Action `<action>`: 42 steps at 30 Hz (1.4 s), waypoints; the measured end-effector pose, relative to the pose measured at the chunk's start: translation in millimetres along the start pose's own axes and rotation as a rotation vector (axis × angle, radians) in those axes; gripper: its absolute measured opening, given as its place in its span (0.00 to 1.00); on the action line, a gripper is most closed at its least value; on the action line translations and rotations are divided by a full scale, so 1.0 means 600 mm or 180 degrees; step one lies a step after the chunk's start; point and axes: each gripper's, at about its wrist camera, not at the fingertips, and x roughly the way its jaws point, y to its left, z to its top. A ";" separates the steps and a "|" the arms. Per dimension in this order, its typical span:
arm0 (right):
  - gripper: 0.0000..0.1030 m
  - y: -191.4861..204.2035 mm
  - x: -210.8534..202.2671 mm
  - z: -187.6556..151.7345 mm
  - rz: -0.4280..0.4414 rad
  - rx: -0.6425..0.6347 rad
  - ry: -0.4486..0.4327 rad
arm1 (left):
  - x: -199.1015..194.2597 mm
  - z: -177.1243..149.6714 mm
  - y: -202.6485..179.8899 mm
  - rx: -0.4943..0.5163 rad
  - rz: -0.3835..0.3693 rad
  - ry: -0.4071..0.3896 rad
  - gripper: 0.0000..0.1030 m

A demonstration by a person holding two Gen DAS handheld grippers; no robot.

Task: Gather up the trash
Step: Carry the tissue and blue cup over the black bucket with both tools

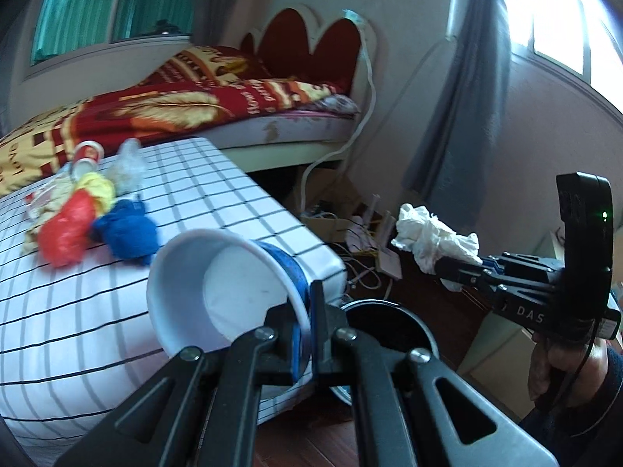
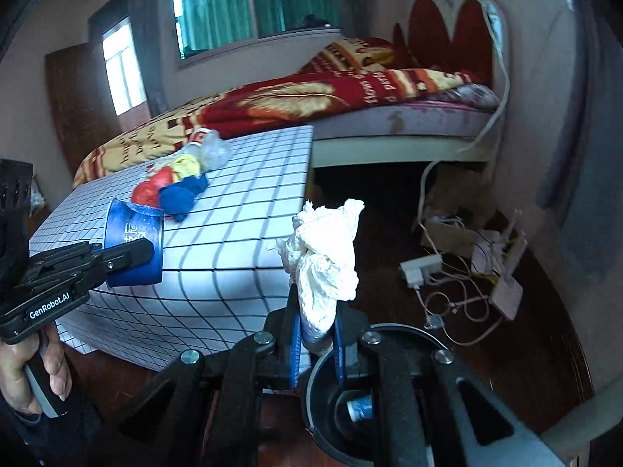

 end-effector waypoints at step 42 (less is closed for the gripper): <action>0.14 -0.179 0.090 -0.185 -0.0306 0.0368 0.0994 | 0.229 -0.105 -0.172 0.0370 -0.0745 0.1224 0.04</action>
